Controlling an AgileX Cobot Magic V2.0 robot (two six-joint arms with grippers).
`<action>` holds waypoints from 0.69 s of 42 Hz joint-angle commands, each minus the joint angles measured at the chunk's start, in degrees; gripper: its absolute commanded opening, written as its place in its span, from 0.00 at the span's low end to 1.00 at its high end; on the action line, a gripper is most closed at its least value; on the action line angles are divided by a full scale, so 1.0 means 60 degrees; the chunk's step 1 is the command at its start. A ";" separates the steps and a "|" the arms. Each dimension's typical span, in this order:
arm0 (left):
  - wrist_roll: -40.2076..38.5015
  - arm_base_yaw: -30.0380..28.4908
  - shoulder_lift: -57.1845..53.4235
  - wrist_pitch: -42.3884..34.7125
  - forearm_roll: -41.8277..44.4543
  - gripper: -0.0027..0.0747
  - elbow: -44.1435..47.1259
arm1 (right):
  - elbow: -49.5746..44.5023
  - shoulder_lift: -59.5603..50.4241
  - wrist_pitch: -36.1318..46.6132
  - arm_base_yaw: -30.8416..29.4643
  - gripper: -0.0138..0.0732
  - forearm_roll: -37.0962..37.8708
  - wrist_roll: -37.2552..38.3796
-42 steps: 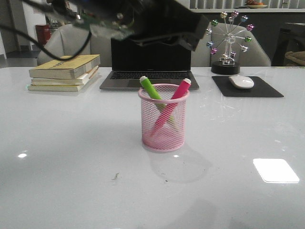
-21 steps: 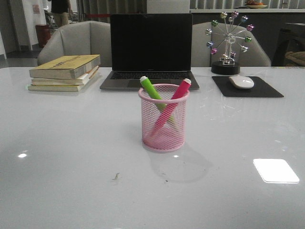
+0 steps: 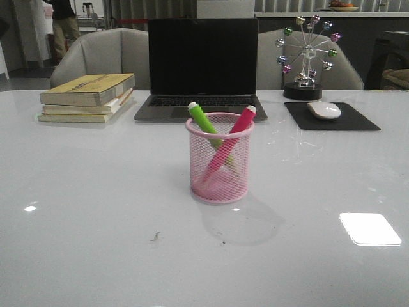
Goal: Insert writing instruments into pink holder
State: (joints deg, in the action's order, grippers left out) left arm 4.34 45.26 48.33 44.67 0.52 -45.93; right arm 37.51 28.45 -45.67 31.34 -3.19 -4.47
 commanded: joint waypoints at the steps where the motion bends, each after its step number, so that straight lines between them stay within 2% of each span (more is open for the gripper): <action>1: -0.0057 -0.0019 -0.0509 -0.0776 -0.0087 0.50 0.0074 | 0.0161 0.0019 0.0643 -0.0028 0.67 0.0014 0.0003; 8: -0.0098 -0.0019 -0.0762 -0.0795 -0.0087 0.49 0.0318 | 0.0087 0.0019 0.0633 -0.0028 0.67 0.0014 0.0003; 14: -0.0134 -0.0019 -0.0721 -0.0797 -0.0087 0.37 0.0318 | 0.0087 0.0019 0.0623 -0.0028 0.64 0.0014 0.0003; 22: -0.0724 -0.0019 -0.0721 -0.0797 -0.0006 0.15 0.0318 | 0.0087 0.0019 0.0553 -0.0028 0.35 0.0014 0.0003; 27: -0.0992 -0.0019 -0.0721 -0.0797 0.0322 0.15 0.0318 | 0.0087 0.0019 0.0544 -0.0028 0.21 0.0014 0.0003; 29: -0.0992 -0.0019 -0.0721 -0.0797 0.0421 0.15 0.0318 | 0.0087 0.0019 0.0544 -0.0028 0.23 0.0014 0.0003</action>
State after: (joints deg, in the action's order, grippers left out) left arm -0.49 45.26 44.20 43.95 1.93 -42.53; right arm 36.50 28.45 -45.79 31.34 -3.19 -4.47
